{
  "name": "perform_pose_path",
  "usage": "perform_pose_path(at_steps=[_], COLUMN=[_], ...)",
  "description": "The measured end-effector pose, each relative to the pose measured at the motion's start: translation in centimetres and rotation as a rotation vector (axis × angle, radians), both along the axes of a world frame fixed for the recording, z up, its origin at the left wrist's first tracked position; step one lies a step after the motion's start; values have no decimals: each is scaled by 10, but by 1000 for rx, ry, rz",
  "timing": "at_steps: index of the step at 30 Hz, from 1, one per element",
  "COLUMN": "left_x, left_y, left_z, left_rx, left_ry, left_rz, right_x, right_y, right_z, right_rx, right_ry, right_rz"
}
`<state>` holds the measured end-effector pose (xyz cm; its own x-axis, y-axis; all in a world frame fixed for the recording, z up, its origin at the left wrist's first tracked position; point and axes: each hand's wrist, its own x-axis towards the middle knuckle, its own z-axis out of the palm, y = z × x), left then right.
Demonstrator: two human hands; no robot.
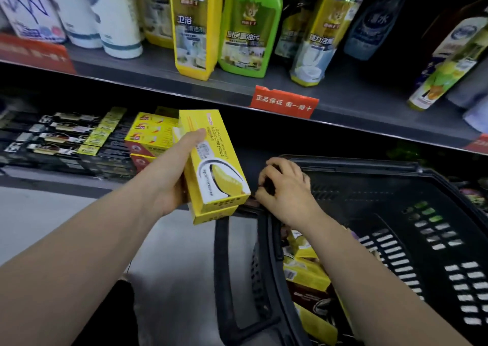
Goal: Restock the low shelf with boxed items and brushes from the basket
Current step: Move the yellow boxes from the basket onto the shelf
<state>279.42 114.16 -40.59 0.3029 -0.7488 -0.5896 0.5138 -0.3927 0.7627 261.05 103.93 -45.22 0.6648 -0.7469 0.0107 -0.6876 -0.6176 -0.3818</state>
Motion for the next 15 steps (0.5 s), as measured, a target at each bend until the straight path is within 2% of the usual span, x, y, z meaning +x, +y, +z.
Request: perform_pose_path(at_steps=[4, 5, 7, 8, 12, 15], left_x=[-6, -9, -13, -14, -12, 0], left_y=[-1, -2, -5, -6, -10, -9], left_z=[-11, -14, -19, -22, -26, -31], left_rx=[31, 40, 54, 52, 78, 156], left_ry=[121, 129, 113, 103, 46, 50], left_rz=[33, 31, 22, 10, 31, 237], right_x=[-18, -14, 8, 22, 62, 64], right_y=[-5, -2, 6, 10, 15, -5], right_z=[16, 25, 42, 46, 44, 35], right_rx=[-57, 31, 387, 549, 900, 1150], right_ry=[188, 113, -146, -204, -144, -268], right_rz=[-31, -65, -118, -112, -62, -176])
